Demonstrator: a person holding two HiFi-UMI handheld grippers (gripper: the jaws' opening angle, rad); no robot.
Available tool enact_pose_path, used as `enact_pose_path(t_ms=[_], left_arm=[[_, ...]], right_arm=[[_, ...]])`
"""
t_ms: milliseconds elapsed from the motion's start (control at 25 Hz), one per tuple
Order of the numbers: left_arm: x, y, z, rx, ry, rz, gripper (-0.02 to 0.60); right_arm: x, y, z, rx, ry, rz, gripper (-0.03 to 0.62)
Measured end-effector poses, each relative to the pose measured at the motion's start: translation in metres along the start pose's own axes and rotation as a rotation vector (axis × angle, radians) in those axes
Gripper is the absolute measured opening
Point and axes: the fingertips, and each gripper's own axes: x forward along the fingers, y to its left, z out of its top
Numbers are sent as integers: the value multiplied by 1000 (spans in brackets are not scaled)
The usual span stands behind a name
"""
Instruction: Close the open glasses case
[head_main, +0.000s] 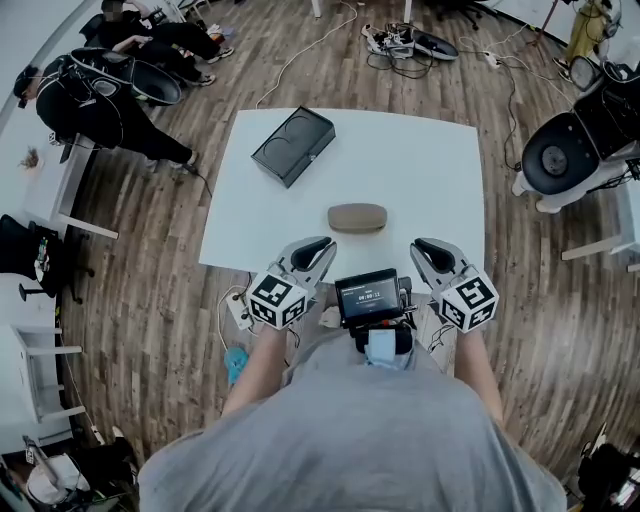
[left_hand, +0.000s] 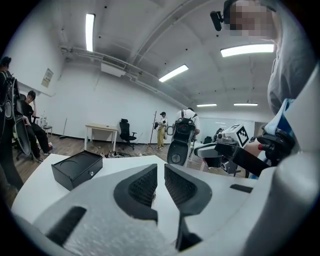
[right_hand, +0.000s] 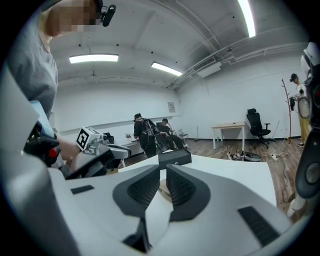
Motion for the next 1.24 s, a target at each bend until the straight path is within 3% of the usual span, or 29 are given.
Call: enact_pose_path(t_ms=[640,1240], left_arm=[[4,3,0,0,27,2,55],[15,-40,-10,-1,26,-18,55]], right_arm=[[2,-2,5,-16,28,4,35],[-37,-3,-11,-20,28,-2,35]])
